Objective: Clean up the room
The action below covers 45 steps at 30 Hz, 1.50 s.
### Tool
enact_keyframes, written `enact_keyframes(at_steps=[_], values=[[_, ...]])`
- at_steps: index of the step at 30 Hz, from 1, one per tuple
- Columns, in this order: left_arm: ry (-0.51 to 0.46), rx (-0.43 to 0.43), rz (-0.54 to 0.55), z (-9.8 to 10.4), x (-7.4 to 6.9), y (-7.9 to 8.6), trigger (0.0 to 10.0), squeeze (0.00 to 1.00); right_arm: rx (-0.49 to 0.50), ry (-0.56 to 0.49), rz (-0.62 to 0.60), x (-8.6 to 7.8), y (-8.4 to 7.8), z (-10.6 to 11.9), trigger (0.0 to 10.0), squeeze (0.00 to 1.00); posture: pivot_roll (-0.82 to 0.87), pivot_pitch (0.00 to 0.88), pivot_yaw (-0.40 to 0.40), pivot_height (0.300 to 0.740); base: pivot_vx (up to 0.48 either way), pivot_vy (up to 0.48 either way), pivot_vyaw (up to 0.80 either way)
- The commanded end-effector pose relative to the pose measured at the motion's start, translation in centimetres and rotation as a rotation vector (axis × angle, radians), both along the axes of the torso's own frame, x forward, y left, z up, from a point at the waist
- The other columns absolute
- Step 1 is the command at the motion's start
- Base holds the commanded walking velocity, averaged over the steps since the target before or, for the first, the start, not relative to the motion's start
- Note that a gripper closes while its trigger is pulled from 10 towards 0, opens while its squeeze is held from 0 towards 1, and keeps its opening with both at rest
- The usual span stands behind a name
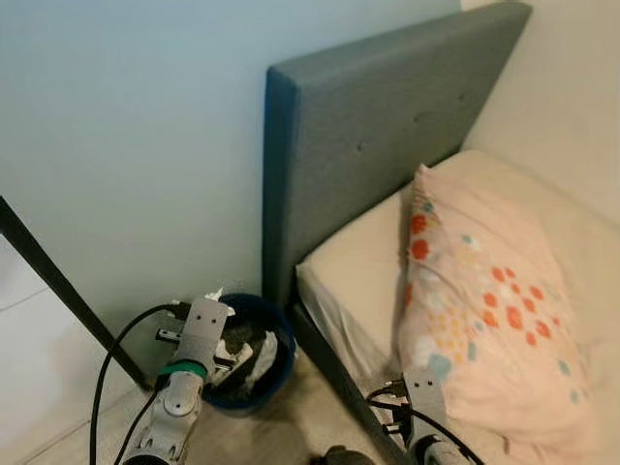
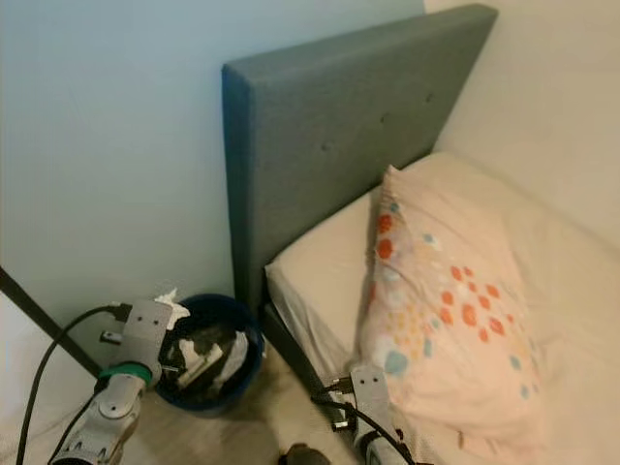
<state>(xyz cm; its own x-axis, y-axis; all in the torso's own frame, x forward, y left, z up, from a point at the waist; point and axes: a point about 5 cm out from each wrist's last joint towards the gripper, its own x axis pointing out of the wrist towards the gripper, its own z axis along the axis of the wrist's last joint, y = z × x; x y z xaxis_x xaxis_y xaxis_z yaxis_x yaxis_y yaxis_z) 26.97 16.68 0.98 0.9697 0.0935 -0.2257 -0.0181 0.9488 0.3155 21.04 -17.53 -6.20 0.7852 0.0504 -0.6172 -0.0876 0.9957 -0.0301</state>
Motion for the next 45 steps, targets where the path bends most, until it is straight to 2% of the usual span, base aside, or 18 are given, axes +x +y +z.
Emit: enact_keyframes(at_steps=[1, 7, 13, 15, 17, 18, 19, 20, 24, 25, 26, 29, 35, 36, 37, 38, 45], values=[[0.016, 0.000, -0.020, -0.4, -0.2, -0.5, 10.0, 0.00, -0.010, 0.013, -0.010, -0.4, -0.4, -0.2, 10.0, 0.00, -0.05, 0.006, -0.016, 0.740, 0.000, 0.000, 0.00], [0.092, 0.008, -0.030, -1.5, -0.8, -0.4, 10.0, 0.00, -0.010, 0.010, -0.008, -0.4, -0.3, -0.2, 10.0, 0.00, -0.06, 0.009, -0.016, 0.740, 0.000, 0.000, 0.00], [0.171, -0.014, -0.073, -2.3, -0.8, -1.0, 10.0, 0.00, -0.010, 0.006, -0.005, -0.4, -0.3, -0.2, 10.0, 0.00, -0.06, 0.036, -0.023, 0.740, 0.000, 0.000, 0.00], [0.193, -0.034, -0.123, -2.2, -0.2, -2.1, 10.0, 0.00, -0.008, 0.001, 0.000, -0.4, -0.1, -0.2, 10.0, 0.00, -0.06, 0.058, -0.028, 0.740, 0.000, 0.000, 0.00], [0.176, -0.048, -0.165, -1.5, 0.7, -3.2, 10.0, 0.00, -0.004, -0.005, 0.004, -0.4, 0.0, -0.2, 10.0, 0.00, -0.07, 0.073, -0.028, 0.740, 0.000, 0.000, 0.00], [0.176, -0.048, -0.165, -1.5, 0.7, -3.2, 10.0, 0.00, -0.004, -0.005, 0.004, -0.4, 0.0, -0.2, 10.0, 0.00, -0.07, 0.073, -0.028, 0.740, 0.000, 0.000, 0.00], [0.155, -0.049, -0.178, -1.0, 1.2, -3.6, 10.0, 0.05, -0.002, -0.009, 0.006, -0.4, 0.0, -0.1, 10.0, 0.00, -0.08, 0.090, -0.027, 0.740, 0.000, 0.000, 0.00], [0.126, -0.029, -0.186, -0.4, 1.9, -3.9, 10.0, 0.06, 0.001, -0.014, 0.007, -0.4, 0.1, -0.1, 10.0, 0.00, -0.09, 0.101, -0.027, 0.740, 0.000, 0.000, 0.00], [0.107, -0.015, -0.191, 0.0, 2.3, -4.0, 10.0, 0.06, 0.002, -0.017, 0.008, -0.5, 0.2, -0.1, 10.0, 0.00, -0.09, 0.105, -0.027, 0.740, 0.000, 0.000, 0.00], [0.090, 0.014, -0.196, 0.5, 2.9, -4.2, 10.0, 0.80, 0.006, -0.023, 0.007, -0.5, 0.2, -0.1, 10.0, 0.00, -0.10, 0.118, -0.027, 0.740, 0.000, 0.000, 0.00], [0.082, 0.033, -0.198, 0.9, 3.4, -4.2, 10.0, 1.00, 0.009, -0.028, 0.004, -0.6, 0.1, -0.1, 10.0, 0.00, -0.11, 0.131, -0.021, 0.740, 0.000, 0.000, 0.00], [0.080, 0.057, -0.200, 1.1, 3.8, -4.2, 10.0, 1.00, 0.013, -0.031, -0.005, -0.9, 0.0, -0.2, 10.0, 0.00, -0.11, 0.136, -0.019, 0.740, 0.000, 0.000, 0.00], [0.121, 0.052, -0.192, 0.3, 3.2, -3.8, 10.0, 1.00, 0.013, -0.028, -0.010, -1.2, -0.1, -0.3, 10.0, 0.00, -0.11, 0.144, -0.021, 0.740, 0.000, 0.000, 0.00], [0.126, 0.050, -0.187, 0.1, 3.0, -3.6, 10.0, 0.67, 0.013, -0.027, -0.010, -1.3, -0.1, -0.3, 10.0, 0.00, -0.11, 0.144, -0.022, 0.740, 0.000, 0.000, 0.00], [0.126, 0.050, -0.187, 0.1, 3.0, -3.6, 10.0, 0.67, 0.013, -0.027, -0.010, -1.3, -0.1, -0.3, 10.0, 0.00, -0.11, 0.144, -0.022, 0.740, 0.000, 0.000, 0.00], [0.121, 0.052, -0.168, 0.0, 2.8, -3.3, 10.0, 0.00, 0.013, -0.027, -0.008, -1.2, -0.1, -0.3, 10.0, 0.00, -0.10, 0.141, -0.026, 0.740, 0.000, 0.000, 0.00], [0.058, 0.021, -0.102, 0.0, 1.8, -1.8, 10.0, 0.00, 0.024, -0.060, -0.005, -0.2, -0.1, 0.3, 10.0, 0.00, -0.09, 0.132, -0.035, 0.740, 0.000, 0.000, 0.00]])
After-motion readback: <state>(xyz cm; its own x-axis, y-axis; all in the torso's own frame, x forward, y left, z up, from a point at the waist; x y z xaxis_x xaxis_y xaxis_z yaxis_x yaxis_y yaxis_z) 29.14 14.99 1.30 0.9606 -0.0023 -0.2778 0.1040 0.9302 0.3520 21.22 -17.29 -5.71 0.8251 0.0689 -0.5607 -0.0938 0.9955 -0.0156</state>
